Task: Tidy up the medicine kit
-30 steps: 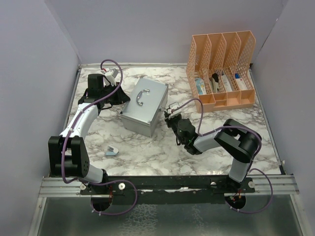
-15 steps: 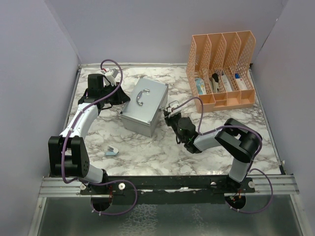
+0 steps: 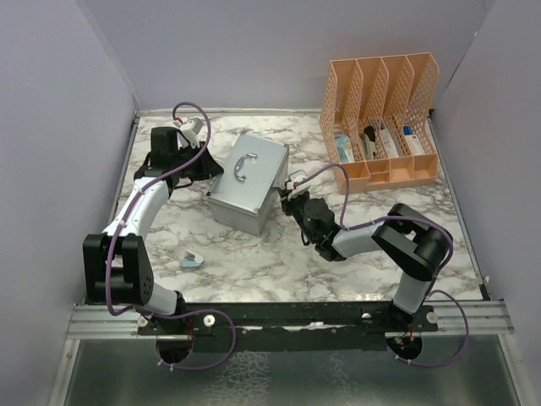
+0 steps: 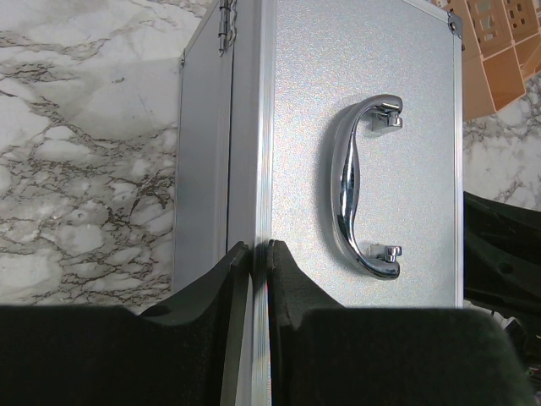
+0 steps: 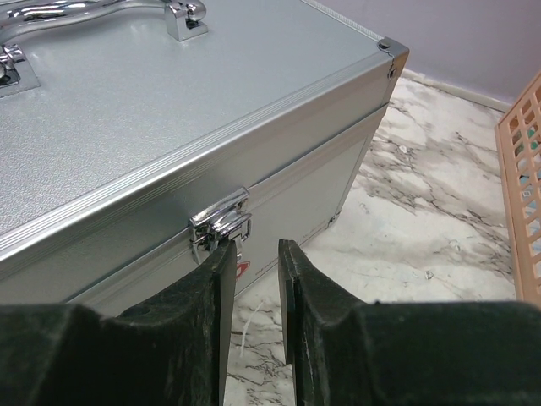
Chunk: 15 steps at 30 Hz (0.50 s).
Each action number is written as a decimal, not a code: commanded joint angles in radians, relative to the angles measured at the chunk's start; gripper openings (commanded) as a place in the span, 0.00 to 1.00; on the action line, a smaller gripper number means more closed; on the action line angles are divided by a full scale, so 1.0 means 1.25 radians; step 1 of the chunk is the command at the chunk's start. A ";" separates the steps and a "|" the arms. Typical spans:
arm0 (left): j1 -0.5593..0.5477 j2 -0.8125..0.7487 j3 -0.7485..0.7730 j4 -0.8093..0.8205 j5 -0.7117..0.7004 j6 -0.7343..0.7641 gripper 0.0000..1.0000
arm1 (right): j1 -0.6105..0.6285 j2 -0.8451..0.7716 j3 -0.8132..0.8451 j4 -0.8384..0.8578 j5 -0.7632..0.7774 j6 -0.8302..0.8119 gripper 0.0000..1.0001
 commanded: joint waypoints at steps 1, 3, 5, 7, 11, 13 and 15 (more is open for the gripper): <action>-0.006 0.044 -0.046 -0.132 -0.028 0.028 0.16 | 0.002 -0.031 0.035 -0.013 -0.028 0.018 0.28; -0.006 0.044 -0.047 -0.131 -0.028 0.028 0.16 | 0.002 -0.031 0.041 -0.019 -0.033 0.019 0.28; -0.007 0.043 -0.046 -0.132 -0.028 0.029 0.16 | 0.002 -0.035 0.041 -0.020 -0.034 0.019 0.28; -0.006 0.042 -0.046 -0.132 -0.028 0.028 0.16 | 0.002 -0.041 0.041 -0.022 -0.034 0.018 0.28; -0.007 0.043 -0.046 -0.131 -0.027 0.029 0.16 | 0.002 -0.058 0.042 -0.035 -0.056 0.021 0.28; -0.006 0.041 -0.047 -0.131 -0.027 0.028 0.16 | 0.002 -0.066 0.042 -0.042 -0.074 0.024 0.28; -0.006 0.041 -0.047 -0.131 -0.027 0.029 0.17 | 0.002 -0.069 0.044 -0.049 -0.085 0.028 0.28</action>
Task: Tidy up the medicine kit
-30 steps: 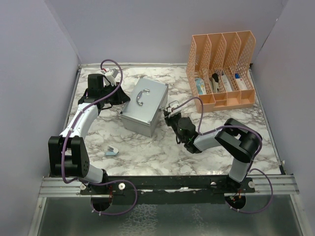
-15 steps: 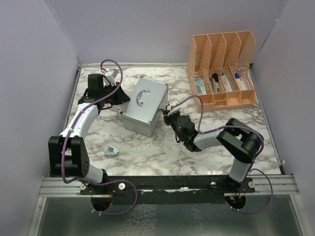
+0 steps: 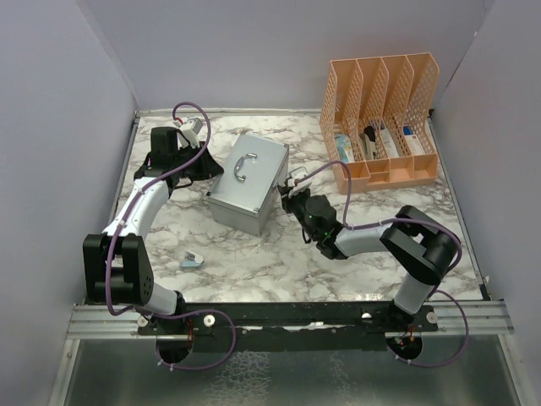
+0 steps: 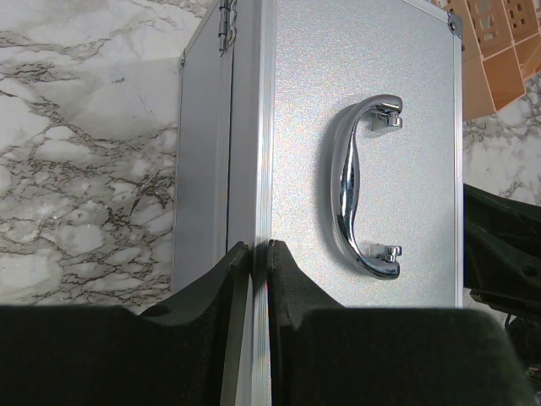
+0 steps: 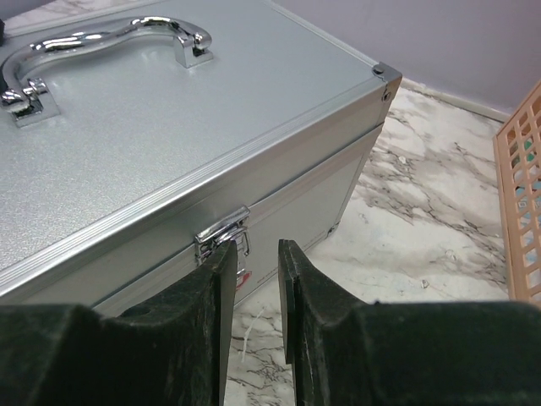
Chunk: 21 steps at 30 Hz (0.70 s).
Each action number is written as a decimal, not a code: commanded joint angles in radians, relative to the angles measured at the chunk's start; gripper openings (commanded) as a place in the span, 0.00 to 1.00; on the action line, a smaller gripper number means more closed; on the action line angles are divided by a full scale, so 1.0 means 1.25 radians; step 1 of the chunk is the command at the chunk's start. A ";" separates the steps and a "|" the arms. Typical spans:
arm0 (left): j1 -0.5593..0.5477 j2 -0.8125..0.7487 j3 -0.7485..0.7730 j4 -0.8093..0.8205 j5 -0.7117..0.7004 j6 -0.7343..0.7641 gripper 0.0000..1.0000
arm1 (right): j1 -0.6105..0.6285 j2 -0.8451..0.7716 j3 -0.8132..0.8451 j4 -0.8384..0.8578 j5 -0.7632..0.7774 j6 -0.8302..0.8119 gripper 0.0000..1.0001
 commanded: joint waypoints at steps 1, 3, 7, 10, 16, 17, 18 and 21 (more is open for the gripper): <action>-0.006 0.040 -0.046 -0.131 -0.027 0.029 0.16 | 0.005 -0.031 0.032 0.003 -0.077 0.023 0.28; -0.007 0.039 -0.046 -0.132 -0.027 0.028 0.16 | 0.005 -0.032 0.031 0.002 -0.075 0.027 0.28; -0.006 0.040 -0.047 -0.131 -0.026 0.028 0.16 | 0.005 -0.031 0.041 -0.012 -0.065 0.032 0.28; -0.007 0.039 -0.046 -0.132 -0.027 0.029 0.16 | 0.004 -0.030 0.045 -0.022 -0.055 0.039 0.28; -0.006 0.039 -0.048 -0.132 -0.026 0.027 0.18 | -0.008 -0.088 0.035 -0.119 0.003 0.125 0.28; -0.007 0.039 -0.048 -0.131 -0.025 0.027 0.19 | -0.013 -0.110 0.033 -0.155 0.008 0.157 0.28; -0.007 0.039 -0.047 -0.131 -0.024 0.025 0.20 | -0.018 -0.134 0.032 -0.199 0.012 0.192 0.28; -0.007 0.041 -0.047 -0.132 -0.021 0.024 0.25 | -0.040 -0.186 0.042 -0.374 0.038 0.319 0.30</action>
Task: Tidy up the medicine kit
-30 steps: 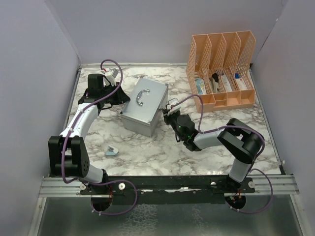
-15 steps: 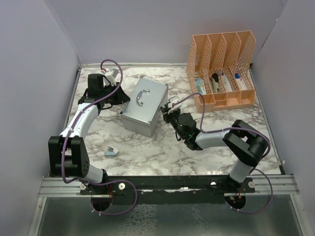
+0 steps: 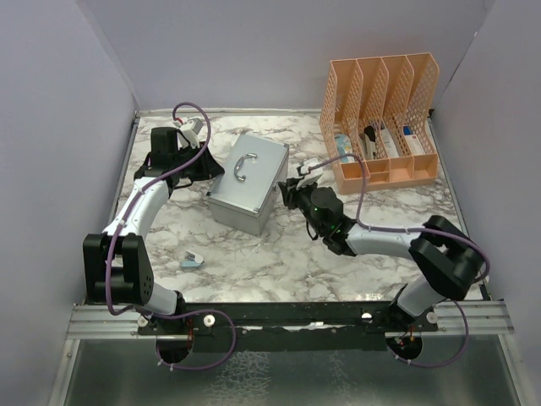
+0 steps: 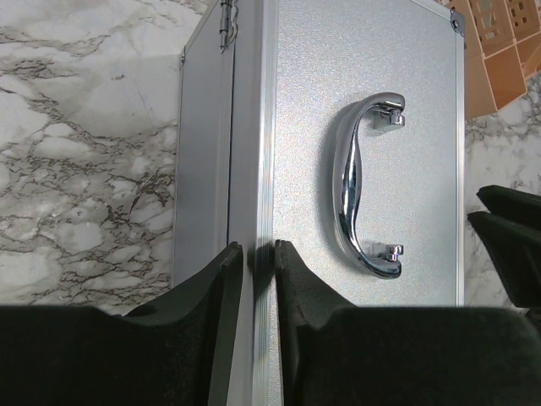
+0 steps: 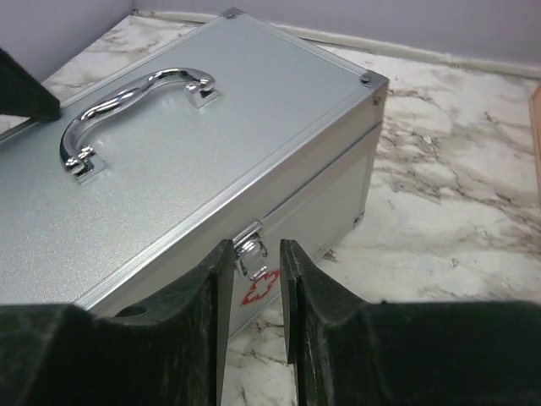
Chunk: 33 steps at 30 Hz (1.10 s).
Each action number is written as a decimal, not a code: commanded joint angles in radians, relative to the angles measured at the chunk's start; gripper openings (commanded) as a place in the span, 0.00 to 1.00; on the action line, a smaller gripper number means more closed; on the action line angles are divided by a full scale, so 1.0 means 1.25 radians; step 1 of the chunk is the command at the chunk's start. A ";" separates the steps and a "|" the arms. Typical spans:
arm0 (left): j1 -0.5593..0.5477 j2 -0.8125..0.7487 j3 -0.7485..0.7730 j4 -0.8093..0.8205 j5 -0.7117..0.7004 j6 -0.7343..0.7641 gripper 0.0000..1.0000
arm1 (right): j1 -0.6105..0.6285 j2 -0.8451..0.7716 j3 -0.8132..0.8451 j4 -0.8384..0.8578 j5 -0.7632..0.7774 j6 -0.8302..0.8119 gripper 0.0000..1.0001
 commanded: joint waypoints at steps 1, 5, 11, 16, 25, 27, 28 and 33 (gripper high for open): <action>-0.006 0.041 -0.047 -0.131 -0.020 0.023 0.26 | -0.033 -0.085 0.031 -0.297 0.077 0.247 0.31; -0.007 0.042 -0.047 -0.132 -0.017 0.021 0.29 | -0.056 -0.030 0.122 -0.594 0.077 0.456 0.32; -0.011 0.045 -0.047 -0.132 -0.013 0.022 0.26 | -0.070 0.065 0.243 -0.738 0.016 0.511 0.24; -0.013 0.051 -0.045 -0.132 -0.012 0.023 0.22 | -0.074 0.114 0.327 -0.737 -0.003 0.468 0.15; -0.013 0.055 -0.045 -0.131 -0.013 0.023 0.21 | -0.084 0.158 0.409 -0.754 -0.052 0.452 0.05; -0.013 0.055 -0.046 -0.131 -0.012 0.023 0.21 | -0.084 0.158 0.408 -0.751 -0.070 0.454 0.04; -0.013 0.055 -0.046 -0.131 -0.012 0.023 0.21 | -0.084 0.160 0.408 -0.749 -0.080 0.454 0.04; -0.013 0.056 -0.045 -0.132 -0.010 0.022 0.21 | -0.084 0.160 0.406 -0.732 -0.120 0.456 0.03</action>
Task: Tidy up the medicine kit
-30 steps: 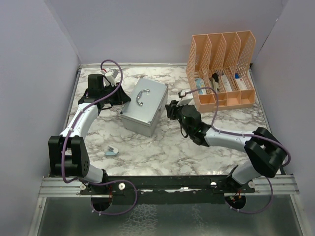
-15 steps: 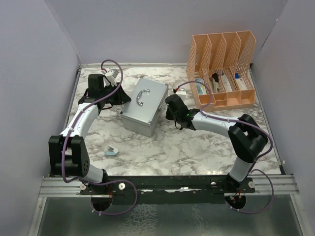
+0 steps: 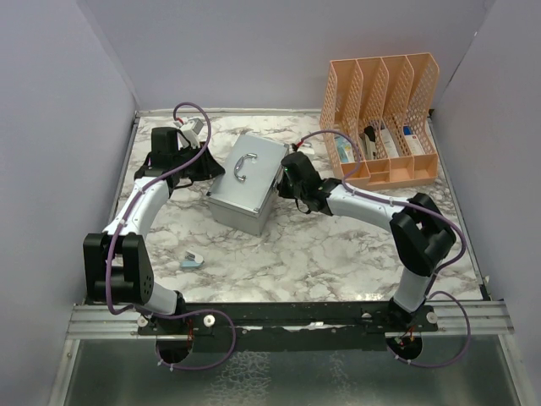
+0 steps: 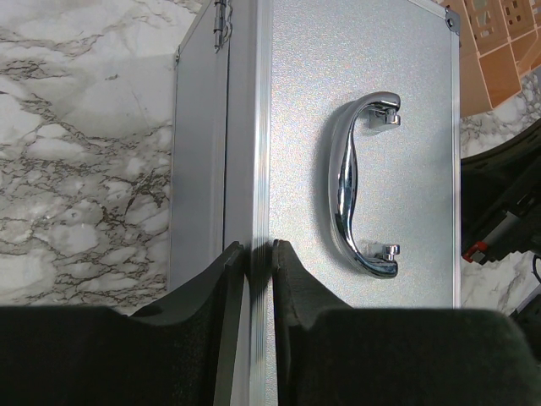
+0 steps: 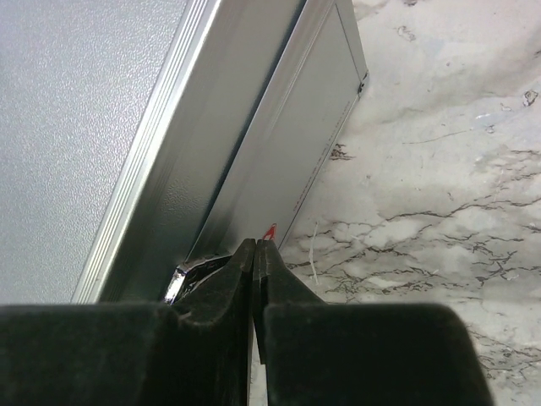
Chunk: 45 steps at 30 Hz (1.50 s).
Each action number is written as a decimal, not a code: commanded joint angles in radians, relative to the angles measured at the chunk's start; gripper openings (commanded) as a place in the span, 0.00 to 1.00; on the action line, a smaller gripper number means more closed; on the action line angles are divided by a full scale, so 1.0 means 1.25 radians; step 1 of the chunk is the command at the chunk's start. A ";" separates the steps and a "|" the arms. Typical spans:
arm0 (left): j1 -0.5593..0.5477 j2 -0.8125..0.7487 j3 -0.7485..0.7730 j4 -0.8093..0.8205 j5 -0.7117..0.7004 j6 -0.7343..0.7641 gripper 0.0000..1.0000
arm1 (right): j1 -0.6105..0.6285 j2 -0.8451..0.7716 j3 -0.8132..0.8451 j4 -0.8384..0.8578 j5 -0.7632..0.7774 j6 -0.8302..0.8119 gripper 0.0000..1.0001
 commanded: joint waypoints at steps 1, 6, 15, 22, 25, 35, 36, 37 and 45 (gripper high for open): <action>-0.011 0.051 -0.045 -0.133 -0.020 0.026 0.21 | -0.002 0.015 0.015 0.002 -0.061 -0.002 0.02; -0.012 0.049 -0.045 -0.132 -0.020 0.026 0.21 | -0.002 0.026 0.036 -0.015 -0.080 0.003 0.02; -0.011 0.031 -0.039 -0.136 -0.096 0.019 0.28 | -0.003 0.016 0.056 -0.049 -0.029 0.032 0.02; -0.009 -0.043 0.039 -0.181 -0.330 0.002 0.60 | -0.025 -0.081 -0.002 -0.244 0.218 0.088 0.15; -0.009 -0.104 0.072 -0.196 -0.443 -0.003 0.72 | -0.026 -0.162 -0.026 -0.308 0.304 0.061 0.33; -0.009 -0.385 0.029 -0.197 -0.473 0.008 0.86 | -0.026 -0.567 -0.149 -0.311 0.200 -0.217 0.75; -0.009 -0.414 0.019 -0.197 -0.472 0.010 0.87 | -0.025 -0.600 -0.151 -0.322 0.190 -0.236 0.80; -0.010 -0.447 0.009 -0.197 -0.472 0.013 0.88 | -0.025 -0.633 -0.151 -0.338 0.180 -0.255 0.81; -0.009 -0.692 -0.060 -0.211 -0.485 0.046 0.99 | -0.025 -0.816 -0.100 -0.513 0.215 -0.289 0.86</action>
